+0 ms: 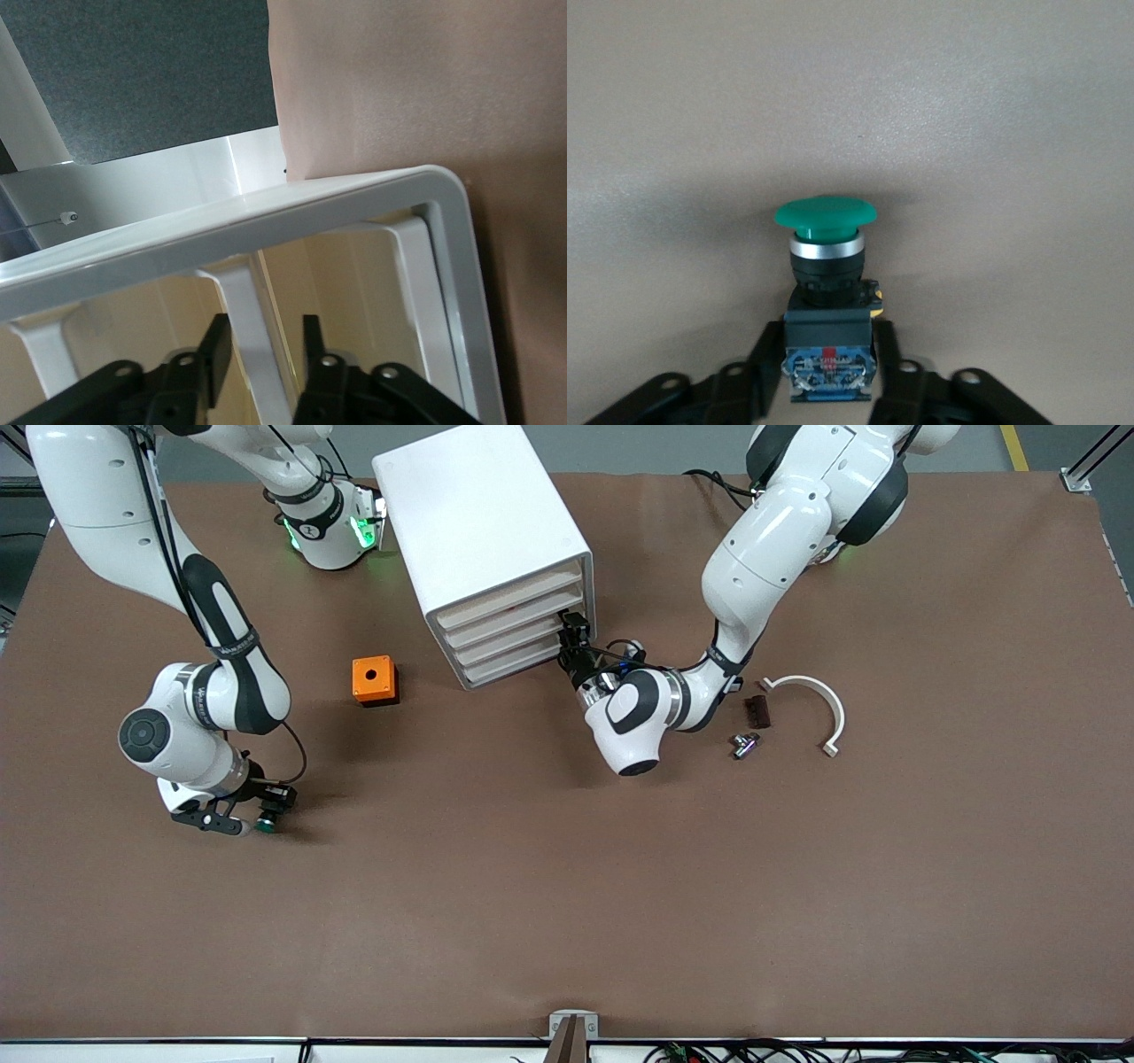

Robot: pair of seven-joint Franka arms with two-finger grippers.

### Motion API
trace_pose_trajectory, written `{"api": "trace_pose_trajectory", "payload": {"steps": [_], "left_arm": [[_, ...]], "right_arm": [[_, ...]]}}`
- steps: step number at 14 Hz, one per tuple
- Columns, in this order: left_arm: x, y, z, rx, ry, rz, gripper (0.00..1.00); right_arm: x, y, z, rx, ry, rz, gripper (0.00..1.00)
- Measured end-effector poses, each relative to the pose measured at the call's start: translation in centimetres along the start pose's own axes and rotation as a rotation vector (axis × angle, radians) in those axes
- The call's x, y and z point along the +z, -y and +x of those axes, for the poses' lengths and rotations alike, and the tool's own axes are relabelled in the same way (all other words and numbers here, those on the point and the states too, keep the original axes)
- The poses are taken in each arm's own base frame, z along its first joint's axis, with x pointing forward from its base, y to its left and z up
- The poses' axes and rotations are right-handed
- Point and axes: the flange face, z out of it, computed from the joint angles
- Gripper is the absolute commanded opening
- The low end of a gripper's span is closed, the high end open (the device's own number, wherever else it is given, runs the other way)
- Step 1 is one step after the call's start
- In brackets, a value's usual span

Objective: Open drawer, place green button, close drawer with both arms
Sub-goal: 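Pull the drawer open with the left gripper while the right gripper lifts the button, then carry the green button over the open drawer with the right gripper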

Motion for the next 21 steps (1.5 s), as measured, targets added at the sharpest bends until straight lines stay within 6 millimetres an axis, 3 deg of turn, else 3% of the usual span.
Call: {"api": "trace_pose_trajectory", "payload": {"steps": [3,6,10,14,16,19,21], "left_arm": [[0.2,0.0,-0.1,0.000,-0.004,0.001,0.17],[0.2,0.0,0.0,-0.001,-0.003,0.000,0.13],[-0.2,-0.1,0.2,-0.018,0.002,-0.001,0.13],[-1.2,-0.2,0.5,-0.021,0.017,-0.007,0.14],[-2.4,-0.3,0.9,-0.023,0.035,-0.012,0.14],[-4.6,-0.3,1.6,-0.024,0.070,-0.024,0.17],[-6.5,-0.4,2.3,-0.027,0.100,-0.032,0.18]], "right_arm": [[-1.0,0.2,0.4,-0.002,0.025,-0.001,0.00],[-4.8,0.6,1.1,-0.002,0.068,0.002,0.00],[-13.5,-0.1,0.3,0.007,0.108,0.015,0.00],[-22.5,-3.7,-2.4,0.058,0.149,0.034,0.00],[-26.5,-4.3,-4.2,0.098,0.166,0.040,0.00],[-31.9,-3.3,-7.0,0.160,0.181,0.034,0.00],[-33.2,-1.0,-7.7,0.233,0.181,0.020,0.00]]}}
